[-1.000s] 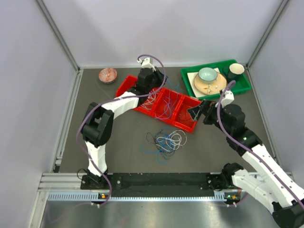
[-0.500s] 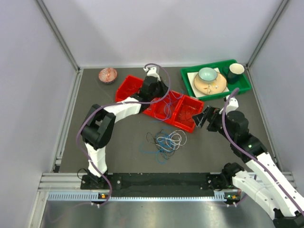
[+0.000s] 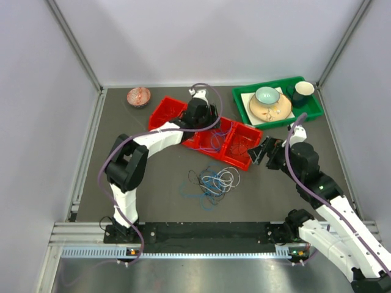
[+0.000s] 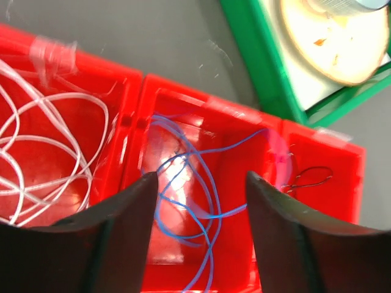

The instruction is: Untangle the cables

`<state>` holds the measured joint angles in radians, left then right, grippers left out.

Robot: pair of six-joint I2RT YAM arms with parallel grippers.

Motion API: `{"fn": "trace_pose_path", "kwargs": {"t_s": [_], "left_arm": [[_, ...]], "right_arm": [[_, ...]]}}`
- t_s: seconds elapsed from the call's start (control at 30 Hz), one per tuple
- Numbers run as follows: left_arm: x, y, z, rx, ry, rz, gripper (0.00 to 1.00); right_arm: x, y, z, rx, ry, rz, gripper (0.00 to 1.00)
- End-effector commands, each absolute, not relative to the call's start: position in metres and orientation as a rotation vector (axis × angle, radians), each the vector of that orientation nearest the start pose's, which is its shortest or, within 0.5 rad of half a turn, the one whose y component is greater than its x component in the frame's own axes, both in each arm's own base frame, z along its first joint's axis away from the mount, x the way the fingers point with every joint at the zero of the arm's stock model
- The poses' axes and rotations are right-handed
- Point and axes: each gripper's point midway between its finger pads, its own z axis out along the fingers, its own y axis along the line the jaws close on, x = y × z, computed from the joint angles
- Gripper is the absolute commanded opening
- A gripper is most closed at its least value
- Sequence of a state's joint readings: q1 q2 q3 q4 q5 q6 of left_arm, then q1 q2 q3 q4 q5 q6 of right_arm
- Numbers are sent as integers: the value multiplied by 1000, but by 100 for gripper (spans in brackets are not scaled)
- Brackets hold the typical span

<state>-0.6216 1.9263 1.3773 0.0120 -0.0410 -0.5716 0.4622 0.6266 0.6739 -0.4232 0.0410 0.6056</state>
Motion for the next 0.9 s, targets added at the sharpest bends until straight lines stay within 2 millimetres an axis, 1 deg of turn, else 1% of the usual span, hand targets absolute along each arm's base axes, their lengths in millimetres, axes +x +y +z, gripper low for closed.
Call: {"fn": "trace_pose_path", "kwargs": {"t_s": [0.0,0.03,0.07,0.17,0.23,0.27,0.3,0.33,0.4,0.47,0.5,0.53,0.57,0.6,0.63,0.7,0.77,0.83,0.87], "left_arm": [[452,-340,172,70,2129,-660,75],[448,-337,166,73,2172,-639,78],[447,-337,168,74,2179,-639,79],[440,-338,182,83,2180,-659,80],[432,-339,196,100,2162,-686,81],[428,-337,199,103,2166,-686,81],[420,-336,207,113,2160,-691,80],[411,-336,207,135,2171,-681,80],[393,-321,203,132,2206,-619,80],[378,-310,195,142,2228,-564,78],[363,-301,184,160,2256,-540,77],[352,-299,178,206,2260,-518,77],[345,-295,173,238,2260,-499,77],[340,-284,164,255,2251,-442,77],[335,-279,157,318,2252,-383,77],[330,-269,143,385,2282,-295,77],[322,-262,126,500,2326,-227,74],[325,-260,121,551,2315,-182,72],[327,-261,115,571,2315,-176,72]], "right_arm": [[234,133,219,181,1978,662,97],[233,133,218,186,1981,664,97],[233,133,216,187,1986,663,97],[233,134,210,195,2004,666,97],[234,135,209,192,2007,669,97],[234,135,209,192,2007,669,97],[234,135,208,195,2007,667,97],[233,135,209,195,2004,668,97],[233,135,209,194,2005,669,97],[233,135,206,196,2013,671,97],[233,136,206,194,2014,676,97],[233,137,204,193,2022,679,97],[233,138,204,192,2022,680,97],[233,138,202,192,2026,680,97],[234,139,200,193,2031,683,97],[235,143,199,188,2038,697,97],[236,144,200,190,2034,705,97],[236,143,200,194,2033,703,97],[237,143,200,194,2032,704,97]]}}
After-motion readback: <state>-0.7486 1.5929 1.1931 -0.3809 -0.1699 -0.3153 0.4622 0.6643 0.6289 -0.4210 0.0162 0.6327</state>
